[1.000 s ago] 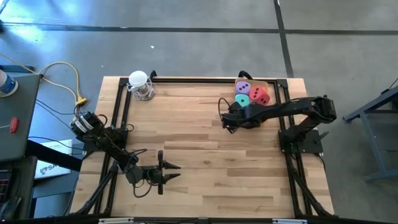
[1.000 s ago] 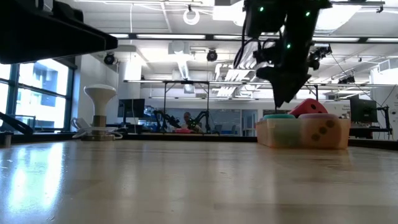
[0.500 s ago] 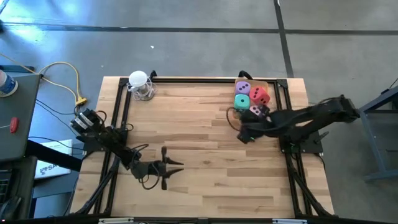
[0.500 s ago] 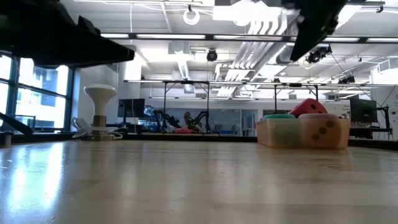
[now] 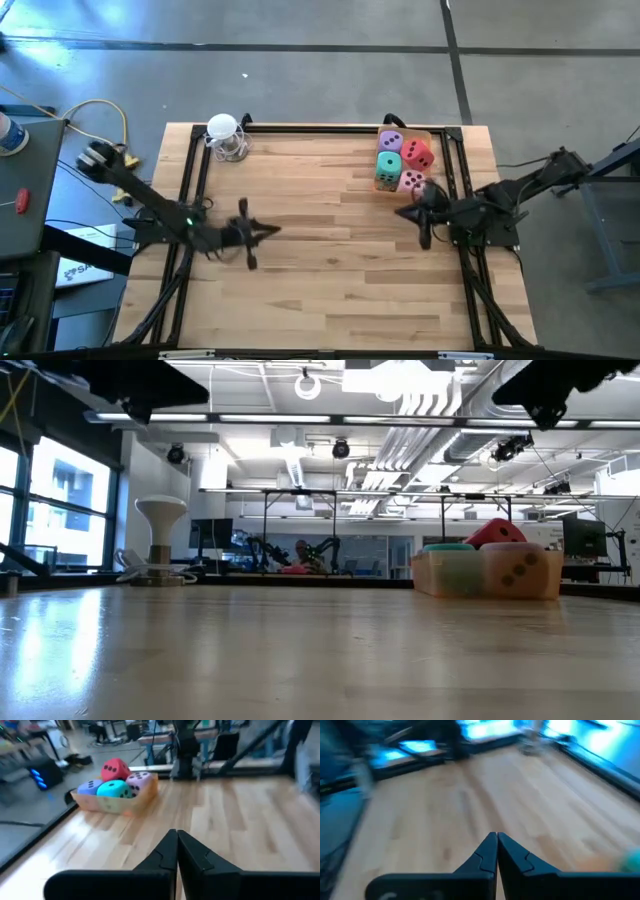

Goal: Pick & Place Dice
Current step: Return to Home Position

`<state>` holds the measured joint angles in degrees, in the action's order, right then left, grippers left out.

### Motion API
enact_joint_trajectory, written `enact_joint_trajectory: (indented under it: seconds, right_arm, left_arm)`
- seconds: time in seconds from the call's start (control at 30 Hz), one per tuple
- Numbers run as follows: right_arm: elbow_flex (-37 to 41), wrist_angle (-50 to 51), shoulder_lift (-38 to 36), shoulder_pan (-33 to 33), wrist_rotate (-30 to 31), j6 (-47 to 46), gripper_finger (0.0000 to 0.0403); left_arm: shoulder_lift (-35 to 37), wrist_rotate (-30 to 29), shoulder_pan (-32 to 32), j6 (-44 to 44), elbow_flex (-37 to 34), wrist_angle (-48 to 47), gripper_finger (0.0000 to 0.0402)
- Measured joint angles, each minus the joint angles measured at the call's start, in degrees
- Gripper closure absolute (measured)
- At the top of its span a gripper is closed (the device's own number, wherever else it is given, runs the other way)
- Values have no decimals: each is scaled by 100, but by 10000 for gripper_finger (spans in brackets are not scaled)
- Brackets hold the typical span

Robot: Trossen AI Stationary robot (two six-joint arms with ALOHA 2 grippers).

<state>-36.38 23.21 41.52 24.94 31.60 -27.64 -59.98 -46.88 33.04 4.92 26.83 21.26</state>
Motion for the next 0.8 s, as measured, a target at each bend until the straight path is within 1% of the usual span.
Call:
enact_joint_trajectory:
  seconds: [0.1,0.13,0.2,0.3,0.4,0.5,0.67,0.8]
  right_arm:
    - [778,-1152,-481,-40,-438,666,400]
    - [982,-1491,-607,-83,-479,807,400]
    - [1390,-1801,-863,-165,-478,965,400]
    - [2031,-2371,-1243,-257,-500,1158,400]
    - [2869,-3649,-1465,-407,-569,1580,400]
    - [3561,-4735,-1603,-643,-1078,1758,400]
    - [3581,-4743,-1714,-974,-1730,1798,400]
    - [3583,-4618,-2033,-1142,-1896,1884,400]
  left_arm:
    - [989,744,-493,454,2,-931,401]
    - [1263,915,-666,600,2,-1197,401]
    - [1725,1138,-989,795,2,-1697,401]
    - [2217,1261,-1337,1143,2,-2300,401]
    - [2477,1308,-1526,1273,0,-2714,401]
    - [2524,1310,-1620,1356,0,-2837,401]
    - [2469,1311,-1587,1404,0,-2861,401]
    - [2467,1307,-1563,1463,0,-2918,401]
